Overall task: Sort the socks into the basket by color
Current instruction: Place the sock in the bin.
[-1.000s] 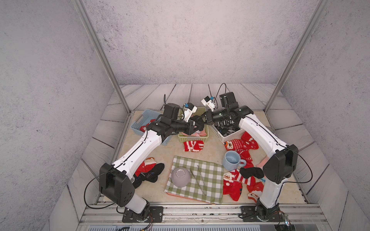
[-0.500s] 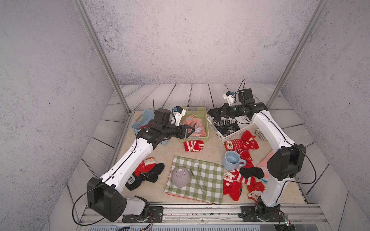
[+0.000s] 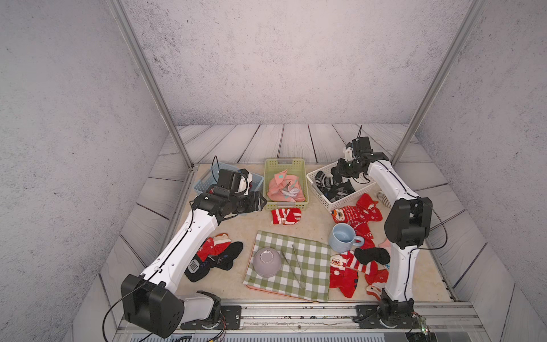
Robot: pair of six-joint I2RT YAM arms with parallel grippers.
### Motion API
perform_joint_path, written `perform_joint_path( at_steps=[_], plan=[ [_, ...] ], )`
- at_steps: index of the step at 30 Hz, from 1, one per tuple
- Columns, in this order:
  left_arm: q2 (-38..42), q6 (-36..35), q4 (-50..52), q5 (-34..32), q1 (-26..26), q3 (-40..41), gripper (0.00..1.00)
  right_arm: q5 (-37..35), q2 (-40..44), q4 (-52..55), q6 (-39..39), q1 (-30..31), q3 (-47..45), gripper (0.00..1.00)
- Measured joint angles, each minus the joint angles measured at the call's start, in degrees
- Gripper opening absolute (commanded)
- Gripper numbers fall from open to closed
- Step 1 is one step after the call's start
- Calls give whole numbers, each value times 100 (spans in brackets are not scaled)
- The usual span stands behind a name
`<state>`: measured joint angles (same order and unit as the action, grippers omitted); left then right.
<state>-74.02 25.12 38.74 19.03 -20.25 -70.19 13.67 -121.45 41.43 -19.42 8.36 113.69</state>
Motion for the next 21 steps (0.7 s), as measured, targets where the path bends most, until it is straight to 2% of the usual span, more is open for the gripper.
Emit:
perform_joint_path(
  at_steps=[2,5,7,10,21],
  plan=[
    [44,52,116,-83,44,85,60,-192,-195,4,55,-17,66,7],
    [55,107,306,-212,114,149,60,-455,-505,46,146,-31,243,16],
    [55,133,415,-304,142,166,60,-573,-671,72,203,-35,337,30],
    [52,175,579,-437,186,170,60,-706,-841,146,269,-35,415,39],
    [-90,319,940,-734,356,299,60,-940,-938,334,391,-35,577,94]
  ],
)
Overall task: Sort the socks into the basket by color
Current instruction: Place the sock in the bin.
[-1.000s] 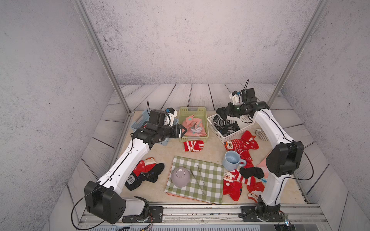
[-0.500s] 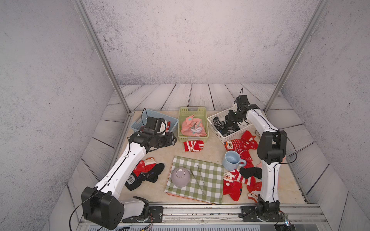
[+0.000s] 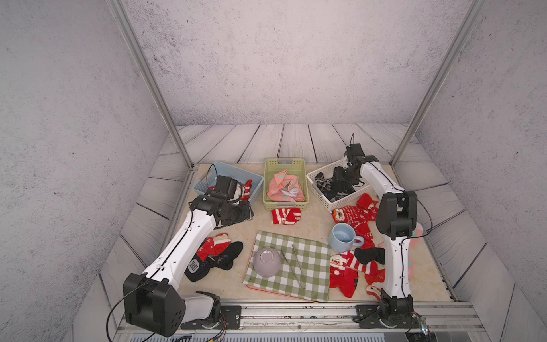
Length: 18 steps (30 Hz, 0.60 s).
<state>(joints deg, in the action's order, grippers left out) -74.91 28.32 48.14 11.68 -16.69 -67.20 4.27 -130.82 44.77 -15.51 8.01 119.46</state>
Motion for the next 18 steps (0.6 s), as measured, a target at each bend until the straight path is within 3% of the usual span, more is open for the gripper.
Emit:
perform_joint_path(
  at_steps=[1,9,18],
  plan=[
    [-20,22,31,-33,20,17,61,-9,2,9,-2,0,24,99],
    [-39,376,188,-376,164,125,60,2,188,164,-31,0,199,99],
    [-249,811,199,-741,647,210,58,-140,1403,313,-184,98,-175,99]
  ],
)
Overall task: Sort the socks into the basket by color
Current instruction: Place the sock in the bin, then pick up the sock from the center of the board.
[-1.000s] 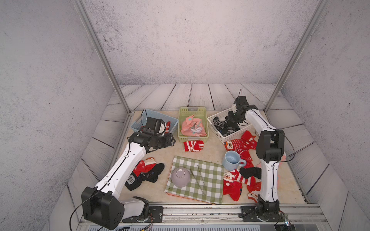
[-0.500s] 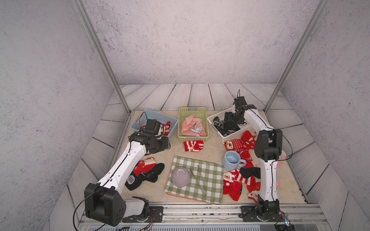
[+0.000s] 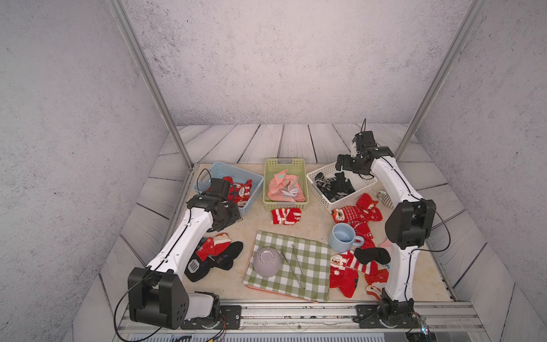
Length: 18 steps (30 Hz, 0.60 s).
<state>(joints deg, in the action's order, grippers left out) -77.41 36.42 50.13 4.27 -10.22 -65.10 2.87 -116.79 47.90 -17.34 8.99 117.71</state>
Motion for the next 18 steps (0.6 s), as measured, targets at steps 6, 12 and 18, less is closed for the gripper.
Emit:
perform_joint_path(
  at_steps=[6,12,18],
  plan=[
    [-369,136,28,-260,275,157,58,142,719,72,-22,282,-501,99],
    [-822,291,-98,-238,599,450,57,365,1012,212,-20,793,-935,99],
    [-1268,463,-201,-310,728,619,57,509,1139,291,-20,1001,-1220,99]
  ],
)
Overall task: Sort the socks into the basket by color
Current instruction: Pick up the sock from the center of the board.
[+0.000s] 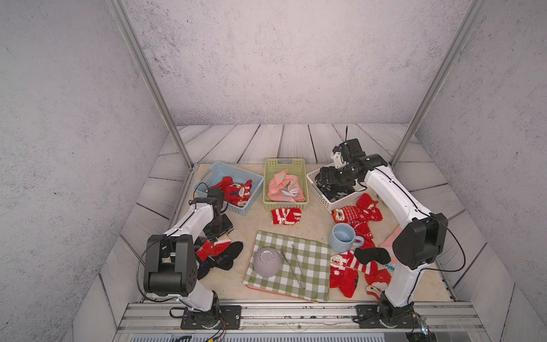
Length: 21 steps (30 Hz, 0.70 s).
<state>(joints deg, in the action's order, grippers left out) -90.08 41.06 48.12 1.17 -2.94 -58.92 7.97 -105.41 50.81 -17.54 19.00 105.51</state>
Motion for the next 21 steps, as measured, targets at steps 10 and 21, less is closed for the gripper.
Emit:
perform_joint_path(
  at_steps=[10,21],
  plan=[
    [-361,282,-372,-153,46,310,58,-9,0,48,22,-44,-39,99],
    [-566,136,-782,13,66,260,9,4,0,83,24,-44,-39,99]
  ],
)
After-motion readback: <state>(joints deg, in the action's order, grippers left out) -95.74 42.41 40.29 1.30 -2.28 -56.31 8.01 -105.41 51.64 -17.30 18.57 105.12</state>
